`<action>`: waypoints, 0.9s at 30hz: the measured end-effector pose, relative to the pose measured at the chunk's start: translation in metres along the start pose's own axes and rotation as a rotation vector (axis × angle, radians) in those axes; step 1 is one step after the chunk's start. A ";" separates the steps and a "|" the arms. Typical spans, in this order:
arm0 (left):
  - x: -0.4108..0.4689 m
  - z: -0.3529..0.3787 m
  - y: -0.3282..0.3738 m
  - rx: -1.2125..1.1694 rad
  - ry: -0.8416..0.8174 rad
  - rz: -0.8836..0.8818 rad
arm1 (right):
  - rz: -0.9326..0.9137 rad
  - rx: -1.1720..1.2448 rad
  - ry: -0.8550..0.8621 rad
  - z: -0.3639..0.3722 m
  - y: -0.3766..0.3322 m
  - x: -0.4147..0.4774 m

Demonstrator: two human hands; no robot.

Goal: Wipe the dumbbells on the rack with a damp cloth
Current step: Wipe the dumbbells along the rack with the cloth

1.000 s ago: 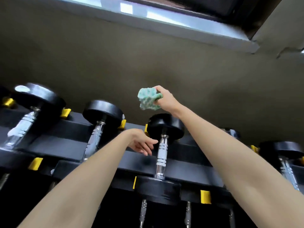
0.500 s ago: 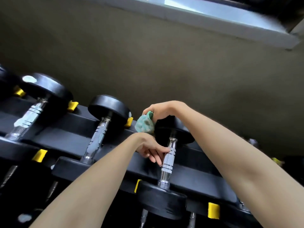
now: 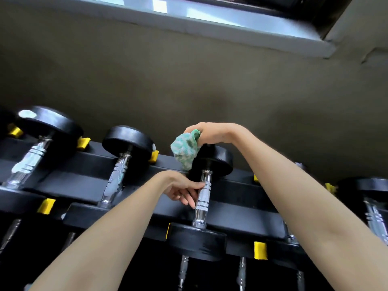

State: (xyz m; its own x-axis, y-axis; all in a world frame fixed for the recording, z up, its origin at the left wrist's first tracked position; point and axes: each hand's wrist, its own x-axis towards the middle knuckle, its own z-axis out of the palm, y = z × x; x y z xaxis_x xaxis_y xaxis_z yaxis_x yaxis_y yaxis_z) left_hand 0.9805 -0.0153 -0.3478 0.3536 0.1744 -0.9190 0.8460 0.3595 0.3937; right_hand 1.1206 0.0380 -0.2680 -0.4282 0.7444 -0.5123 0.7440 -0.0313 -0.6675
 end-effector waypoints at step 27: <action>-0.020 0.031 0.014 -0.191 0.459 0.143 | 0.481 1.568 1.288 0.106 0.086 -0.052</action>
State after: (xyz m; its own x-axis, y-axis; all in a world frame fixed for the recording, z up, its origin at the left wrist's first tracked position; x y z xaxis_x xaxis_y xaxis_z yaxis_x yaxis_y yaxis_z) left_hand 0.9977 -0.0421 -0.3248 0.2128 0.6026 -0.7691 0.6991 0.4560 0.5507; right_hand 1.1528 -0.0741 -0.3557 0.6574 0.4193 -0.6261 -0.5986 -0.2142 -0.7719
